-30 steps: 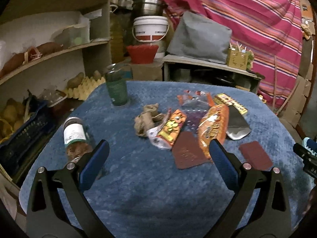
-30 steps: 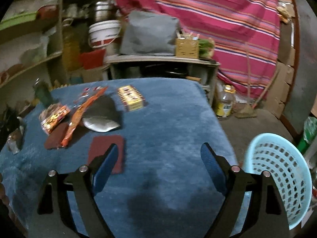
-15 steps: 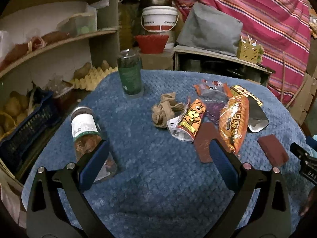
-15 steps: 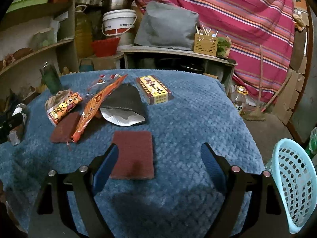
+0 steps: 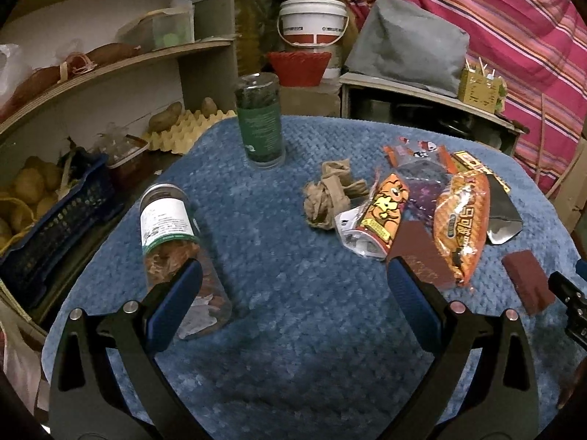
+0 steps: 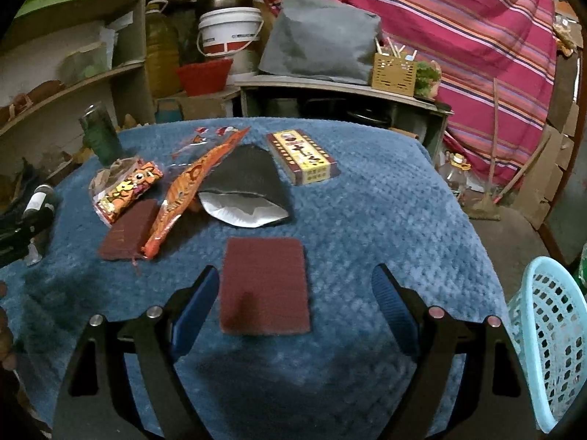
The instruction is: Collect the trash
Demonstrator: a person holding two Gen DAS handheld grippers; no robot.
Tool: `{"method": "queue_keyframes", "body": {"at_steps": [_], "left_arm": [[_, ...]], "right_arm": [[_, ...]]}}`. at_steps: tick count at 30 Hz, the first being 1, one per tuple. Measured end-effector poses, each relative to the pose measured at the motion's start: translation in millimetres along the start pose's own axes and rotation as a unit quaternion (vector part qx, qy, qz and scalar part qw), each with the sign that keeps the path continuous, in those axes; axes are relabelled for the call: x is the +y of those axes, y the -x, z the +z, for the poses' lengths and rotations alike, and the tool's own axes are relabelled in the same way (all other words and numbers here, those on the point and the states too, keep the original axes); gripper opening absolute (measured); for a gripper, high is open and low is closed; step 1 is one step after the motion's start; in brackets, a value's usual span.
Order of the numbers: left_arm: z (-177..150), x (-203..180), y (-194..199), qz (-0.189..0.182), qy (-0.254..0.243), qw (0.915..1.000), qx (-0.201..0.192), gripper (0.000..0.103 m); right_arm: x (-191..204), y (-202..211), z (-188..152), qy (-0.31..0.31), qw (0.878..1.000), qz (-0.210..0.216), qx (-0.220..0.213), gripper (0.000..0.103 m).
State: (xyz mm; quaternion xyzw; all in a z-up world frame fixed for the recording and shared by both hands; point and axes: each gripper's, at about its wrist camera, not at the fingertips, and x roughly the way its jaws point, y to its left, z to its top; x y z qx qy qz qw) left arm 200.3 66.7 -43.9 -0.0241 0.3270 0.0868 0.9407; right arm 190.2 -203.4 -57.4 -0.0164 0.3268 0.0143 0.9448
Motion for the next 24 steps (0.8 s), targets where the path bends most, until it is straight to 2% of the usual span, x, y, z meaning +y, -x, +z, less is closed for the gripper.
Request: {"method": "queue_keyframes", "body": {"at_steps": [5,8,11,19,21,22,23,24], "left_arm": [[0.6,4.8,-5.5,0.004,0.007,0.9999,0.007,0.097],[0.7,7.1,-8.6,0.005,0.009,0.9999,0.01,0.097],[0.0,8.2,-11.9,0.005,0.01,0.9998,0.015,0.097],[-2.2,-6.7,-20.7,-0.011,-0.007,0.9995,0.029,0.097],[-1.8,-14.5,-23.3,-0.016,-0.013,0.9993,0.033,0.097],[-1.7,-20.8,-25.2,-0.019,-0.017,0.9991,0.034,0.097],[-1.5,-26.3,-26.8,-0.023,-0.019,0.9989,0.036,0.097],[-1.2,-32.4,-29.1,-0.029,-0.02,0.9986,0.039,0.097]], "right_arm": [[17.2,-6.1,-0.3,0.02,1.0,0.005,0.004,0.09],[26.0,-13.5,-1.6,0.041,0.999,-0.02,0.016,0.09],[25.2,-23.0,-2.3,0.039,0.998,-0.03,0.037,0.09],[18.4,-41.0,-7.0,0.027,0.996,-0.018,0.083,0.088],[19.0,-40.1,-8.2,0.028,0.996,-0.016,0.083,0.078],[19.0,-39.5,-8.4,0.028,0.996,-0.008,0.084,0.066],[18.6,-38.8,-9.1,0.027,0.996,0.008,0.085,0.061],[18.5,-38.5,-9.5,0.026,0.996,0.009,0.084,0.061]]}}
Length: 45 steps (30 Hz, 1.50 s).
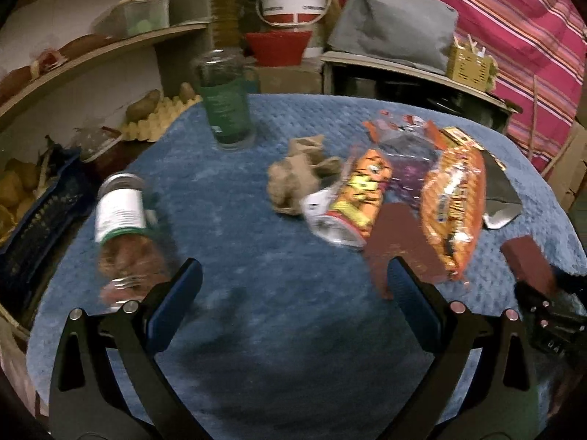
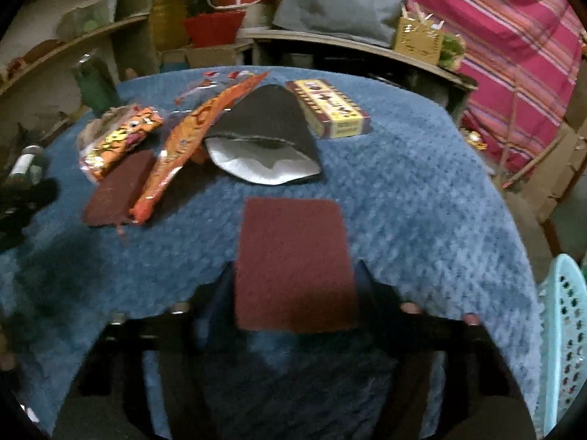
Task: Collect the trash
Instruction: 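Grasp a maroon scouring pad with the right tool while the left tool grasps the other pad, then carry both maroon pads over the light blue basket and open both tools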
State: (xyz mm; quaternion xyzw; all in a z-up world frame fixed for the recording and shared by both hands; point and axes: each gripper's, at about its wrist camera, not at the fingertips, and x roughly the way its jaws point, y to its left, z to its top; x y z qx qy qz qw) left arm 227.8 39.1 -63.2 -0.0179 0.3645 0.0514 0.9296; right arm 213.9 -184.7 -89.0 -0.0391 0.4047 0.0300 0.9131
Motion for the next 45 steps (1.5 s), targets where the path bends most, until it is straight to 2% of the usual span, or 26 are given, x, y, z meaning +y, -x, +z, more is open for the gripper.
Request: {"method": "queue_keyframes", "body": {"at_steps": [5,8,10,14,18,21,23,24,25,31,33,36,40,45], "left_arm": [[3.5,-23.9,-12.5,-0.029,-0.001,0.9994,0.018,0.097],[6.6,-38.4,-21.3,-0.038,-0.003,0.9988,0.03,0.097],[7.2,-47.2,-29.0,-0.038,-0.005,0.9984,0.042,0.097],[6.3,-55.6,-44.8,-0.013,-0.004,0.9975,0.069,0.097],[7.6,-50.4,-53.6,-0.033,0.018,0.9954,0.089,0.093],[8.2,-50.9,-55.2,-0.038,0.024,0.9948,0.091,0.084],[7.4,-54.2,-51.9,-0.046,0.021,0.9948,0.089,0.072],[7.0,-56.6,-49.9,-0.045,0.018,0.9949,0.088,0.068],[6.0,-59.6,-46.6,-0.049,0.011,0.9951,0.085,0.058],[-0.5,-63.9,-32.8,-0.049,-0.004,0.9956,0.079,0.058],[-1.6,-62.9,-24.2,-0.059,0.0,0.9955,0.074,0.058],[-1.4,-65.6,-1.5,-0.064,-0.001,0.9969,0.045,0.057],[0.9,-78.0,36.7,-0.048,-0.027,0.9982,-0.024,0.057],[-0.8,-101.8,67.7,-0.054,-0.049,0.9949,-0.07,0.057]], "right_arm": [[-14.6,10.9,-1.5,-0.027,0.999,0.017,-0.022,0.061],[-30.8,20.1,-3.7,-0.038,0.998,0.012,-0.038,0.061],[-39.3,22.6,-5.3,-0.038,0.998,0.0,-0.043,0.061],[-61.7,27.8,-9.8,-0.05,0.998,-0.014,-0.047,0.061],[-81.7,30.8,-13.7,-0.061,0.997,-0.024,-0.048,0.061],[-92.8,34.6,-16.4,-0.072,0.996,-0.028,-0.051,0.061],[-97.4,38.8,-16.9,-0.072,0.995,-0.032,-0.056,0.061],[-98.2,40.7,-17.2,-0.071,0.995,-0.034,-0.058,0.061],[-100.0,43.4,-17.9,-0.069,0.995,-0.036,-0.061,0.061],[-113.2,56.2,-23.0,-0.079,0.993,-0.043,-0.073,0.061],[-117.1,62.8,-24.4,-0.085,0.992,-0.041,-0.08,0.061],[-121.9,74.8,-26.1,-0.089,0.991,-0.042,-0.095,0.061],[-125.8,91.2,-29.6,-0.089,0.988,-0.042,-0.116,0.061],[-136.8,106.7,-35.5,-0.093,0.986,-0.042,-0.129,0.061]]}}
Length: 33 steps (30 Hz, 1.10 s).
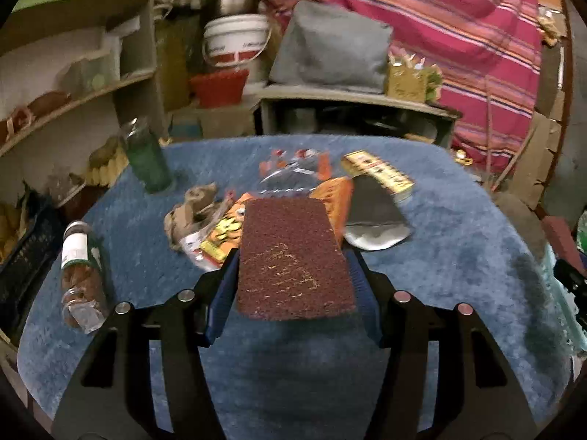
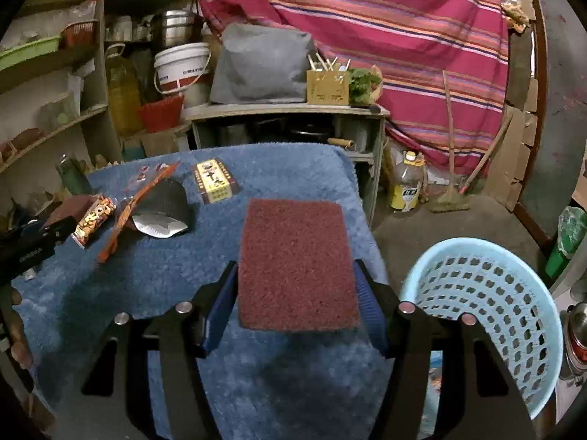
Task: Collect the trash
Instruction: 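Carry both maroon pads over the light blue basket and open both tools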
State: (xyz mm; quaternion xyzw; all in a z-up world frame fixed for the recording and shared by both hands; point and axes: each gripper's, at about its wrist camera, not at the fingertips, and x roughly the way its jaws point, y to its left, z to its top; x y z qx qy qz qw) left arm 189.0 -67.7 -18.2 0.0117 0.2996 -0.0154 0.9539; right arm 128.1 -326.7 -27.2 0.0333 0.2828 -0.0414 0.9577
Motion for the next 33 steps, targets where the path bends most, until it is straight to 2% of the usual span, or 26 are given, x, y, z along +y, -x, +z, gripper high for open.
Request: {"method": "queue_keyframes", "body": {"at_steps": [8,11,14,17,25,29,33], "left_arm": [[1.3,-63.1,33.8,-0.045,-0.029,0.9971,-0.053,0.057],[-0.4,-96.8,44.1,-0.063,-0.056,0.9943,-0.066,0.057],[0.7,-128.2,48.4,-0.091,-0.061,0.9919,-0.064,0.057],[1.4,-162.5,49.1,-0.137,-0.059,0.9871,-0.057,0.057],[-12.6,-251.9,51.7,-0.194,-0.109,0.9733,-0.057,0.057],[-21.9,-280.3,53.5,-0.215,-0.126,0.9671,-0.052,0.057],[-29.5,-304.3,46.0,-0.234,-0.136,0.9621,-0.035,0.057]], "right_arm": [[-53.9,21.0,2.3,-0.053,0.998,-0.013,-0.015,0.061],[-81.4,31.1,1.3,-0.058,0.997,-0.046,-0.021,0.061],[-106.5,37.3,0.0,-0.07,0.995,-0.069,-0.022,0.061],[-137.4,45.0,-5.1,-0.082,0.991,-0.101,-0.019,0.061],[-201.2,61.2,-18.9,-0.125,0.981,-0.145,-0.012,0.061],[-223.1,62.7,-27.7,-0.141,0.978,-0.152,-0.003,0.061],[-227.8,60.9,-32.1,-0.143,0.98,-0.142,0.002,0.061]]}}
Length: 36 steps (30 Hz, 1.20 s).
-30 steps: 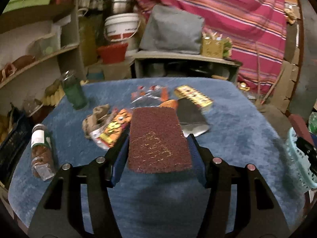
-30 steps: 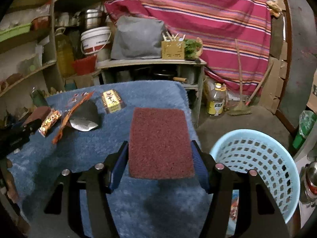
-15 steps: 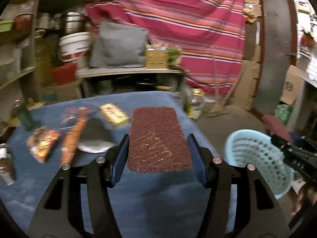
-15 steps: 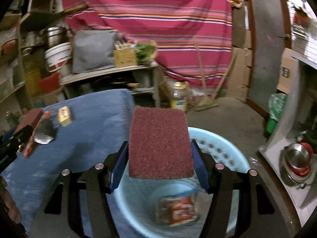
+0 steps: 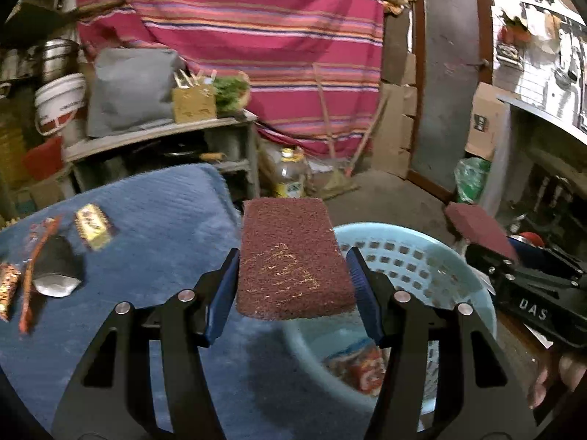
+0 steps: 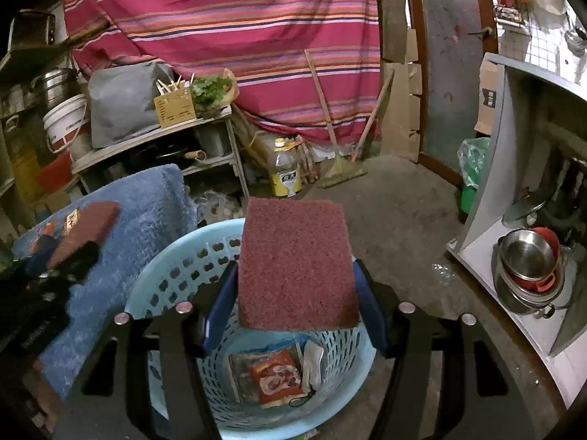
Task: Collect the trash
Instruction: 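Carry both maroon pads over the light blue basket and open both tools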
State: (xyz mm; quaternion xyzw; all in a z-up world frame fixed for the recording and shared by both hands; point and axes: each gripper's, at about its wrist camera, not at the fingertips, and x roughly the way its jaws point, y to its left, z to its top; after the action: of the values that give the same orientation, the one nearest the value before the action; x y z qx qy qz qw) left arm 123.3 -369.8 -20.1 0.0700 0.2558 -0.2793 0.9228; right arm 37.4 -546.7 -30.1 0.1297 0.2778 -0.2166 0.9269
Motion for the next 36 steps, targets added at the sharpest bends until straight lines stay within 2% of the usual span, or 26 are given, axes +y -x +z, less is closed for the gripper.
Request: {"method": "queue_keyframes", "body": {"at_steps": [10,14,19,28,30,32,36], "left_arm": [[-2.7,-21.7,-43.5,-0.033,-0.012,0.9987,0.036,0.059],[1.7,-17.3,-42.1,-0.024,-0.007,0.9992,0.032,0.075],[2.8,11.3,-23.0,-0.003,0.019,0.9997,0.013,0.089],[-1.3,69.0,22.7,0.042,0.04,0.9983,-0.005,0.096],[-3.2,81.8,35.3,0.056,0.037,0.9977,-0.013,0.097],[-5.6,94.1,45.7,0.067,0.038,0.9969,-0.019,0.097],[-9.9,121.6,58.7,0.085,0.047,0.9951,-0.016,0.097]], "right_arm": [[-8.1,-1.6,-2.6,-0.009,1.0,0.003,0.012,0.061],[-6.7,-1.9,-4.1,-0.008,1.0,0.004,0.015,0.061],[1.7,-6.9,-4.8,0.002,1.0,0.006,0.022,0.061],[33.7,-17.6,-6.8,0.025,0.999,0.008,0.028,0.062],[37.3,-21.6,-8.0,0.026,0.999,0.003,0.033,0.066],[39.2,-22.6,-8.8,0.024,0.999,-0.006,0.032,0.079],[42.1,-23.7,-8.1,0.022,0.999,-0.021,0.031,0.082]]}}
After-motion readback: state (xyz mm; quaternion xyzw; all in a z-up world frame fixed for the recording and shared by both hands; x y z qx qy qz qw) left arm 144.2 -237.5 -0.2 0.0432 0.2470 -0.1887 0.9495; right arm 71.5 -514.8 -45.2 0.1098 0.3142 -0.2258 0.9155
